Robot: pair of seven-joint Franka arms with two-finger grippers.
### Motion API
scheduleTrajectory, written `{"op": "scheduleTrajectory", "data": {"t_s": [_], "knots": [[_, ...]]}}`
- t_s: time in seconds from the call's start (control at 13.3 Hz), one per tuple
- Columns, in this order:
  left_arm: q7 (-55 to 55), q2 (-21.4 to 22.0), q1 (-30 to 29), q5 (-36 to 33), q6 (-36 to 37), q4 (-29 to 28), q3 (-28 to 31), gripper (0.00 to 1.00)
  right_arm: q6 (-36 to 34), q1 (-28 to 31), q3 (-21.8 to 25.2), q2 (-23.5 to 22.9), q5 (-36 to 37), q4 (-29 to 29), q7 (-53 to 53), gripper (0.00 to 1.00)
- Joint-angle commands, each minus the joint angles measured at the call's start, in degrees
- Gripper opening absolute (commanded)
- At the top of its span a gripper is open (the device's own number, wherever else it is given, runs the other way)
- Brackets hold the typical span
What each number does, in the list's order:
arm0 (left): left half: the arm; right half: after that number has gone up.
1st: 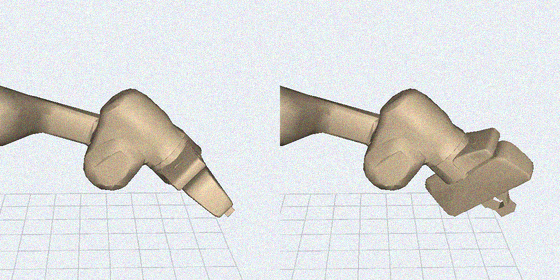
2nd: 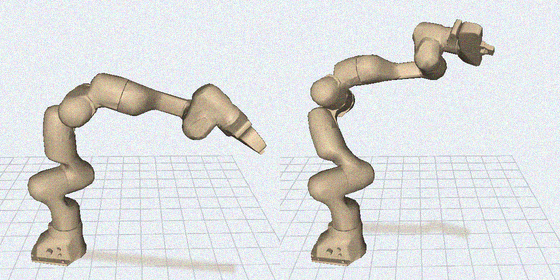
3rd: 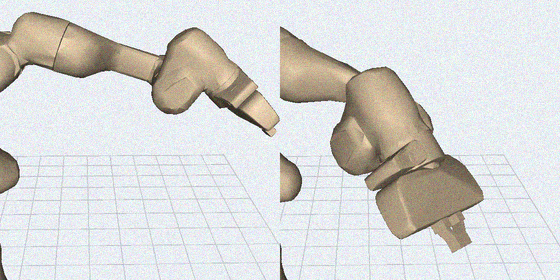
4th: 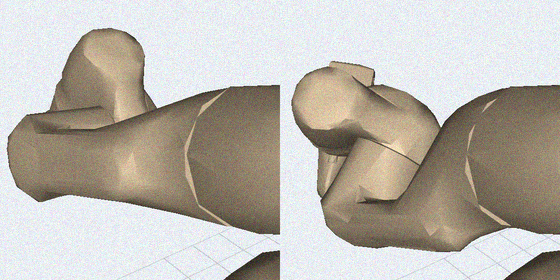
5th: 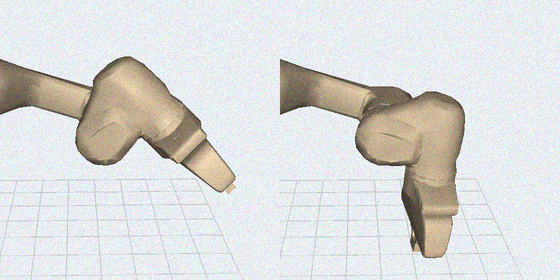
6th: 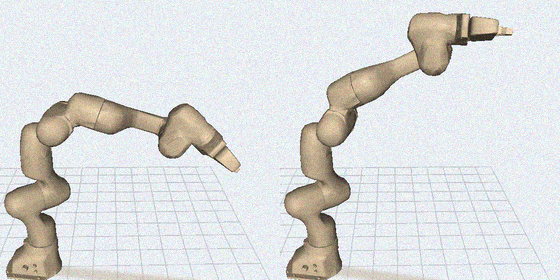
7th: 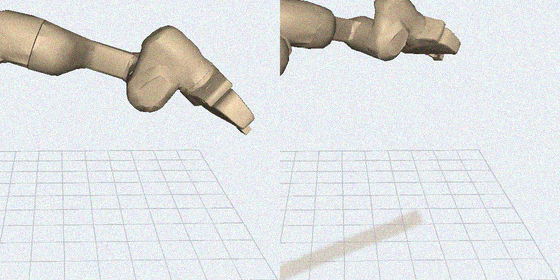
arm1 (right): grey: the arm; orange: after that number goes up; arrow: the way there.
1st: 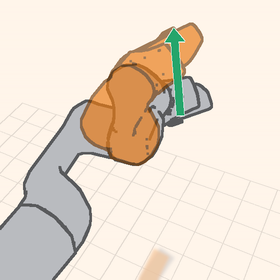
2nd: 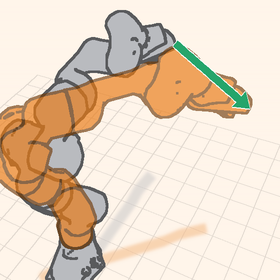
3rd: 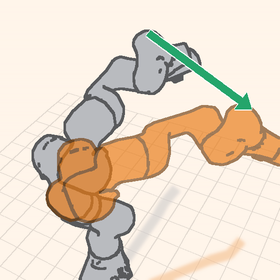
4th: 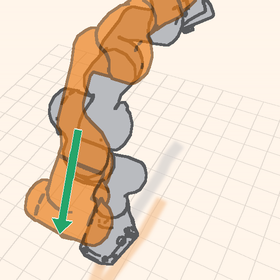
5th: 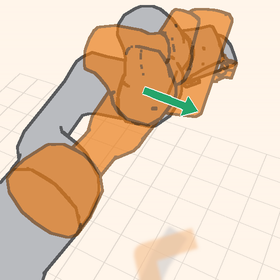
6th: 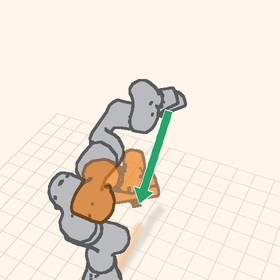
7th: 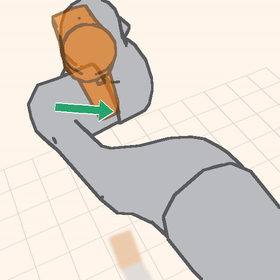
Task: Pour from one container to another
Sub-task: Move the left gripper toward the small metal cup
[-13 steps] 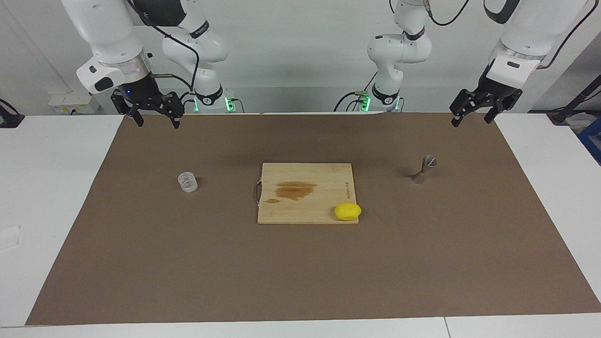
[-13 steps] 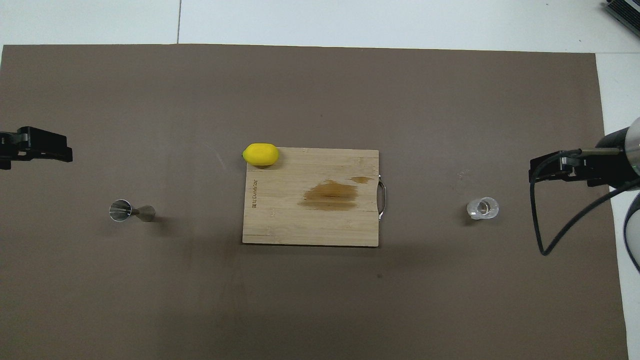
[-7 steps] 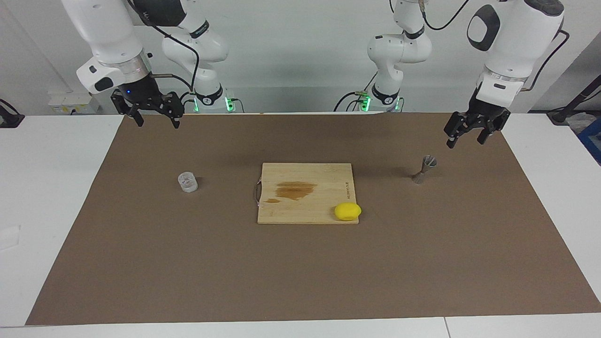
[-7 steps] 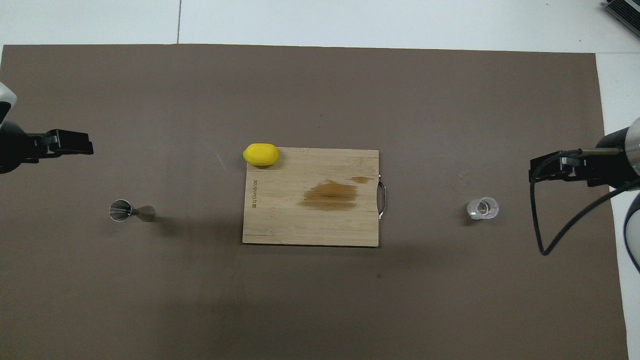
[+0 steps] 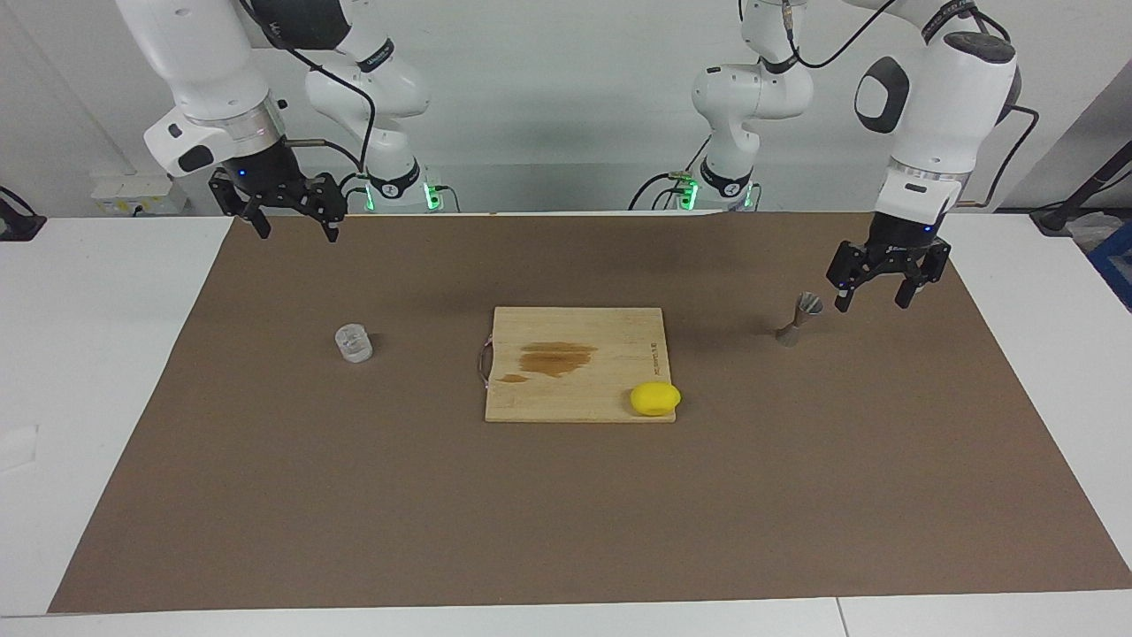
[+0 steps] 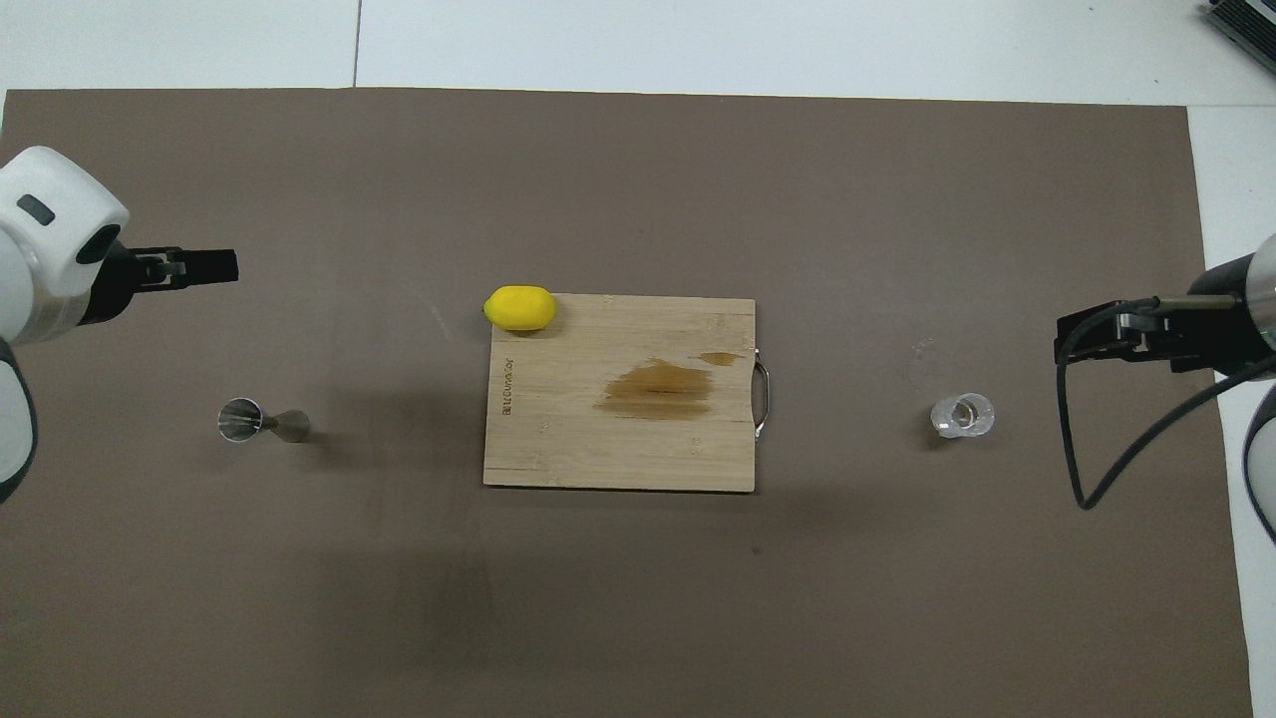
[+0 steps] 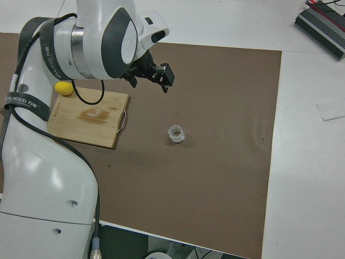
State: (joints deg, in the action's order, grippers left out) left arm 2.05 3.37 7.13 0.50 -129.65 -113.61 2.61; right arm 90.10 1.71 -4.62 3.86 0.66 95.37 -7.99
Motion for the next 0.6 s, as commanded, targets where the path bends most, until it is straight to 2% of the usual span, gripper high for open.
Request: {"op": "scheduleTrajectory", "data": {"t_s": [0.0,0.08,0.23,0.3,0.38,0.53], "knots": [[-2.48,-1.87,3.15,1.42,-0.43,3.38,-0.06,1.0,0.51,0.76,-0.13,1.06,-1.54,1.04,0.87,0.99],[-6.41,-2.23,3.07,5.52,-1.12,3.91,-0.06,1.0,0.51,0.76,-0.13,1.06,-1.54,1.04,0.87,0.99],[-25.15,-1.88,1.93,24.36,-0.87,4.01,0.38,1.0,0.51,0.76,-0.13,1.06,-1.54,1.04,0.87,0.99],[-36.31,-1.71,0.62,28.63,-0.08,3.92,0.29,1.0,0.51,0.76,-0.13,1.06,-1.54,1.04,0.87,0.99],[-45.21,-1.79,0.0,29.55,0.97,4.7,0.29,1.0,0.51,0.76,-0.13,1.06,-1.54,1.04,0.87,0.99],[-51.0,-1.79,-1.49,32.87,3.69,5.76,0.29,1.0,0.42,0.76,-0.13,1.06,-1.54,1.04,0.87,0.99]]}}
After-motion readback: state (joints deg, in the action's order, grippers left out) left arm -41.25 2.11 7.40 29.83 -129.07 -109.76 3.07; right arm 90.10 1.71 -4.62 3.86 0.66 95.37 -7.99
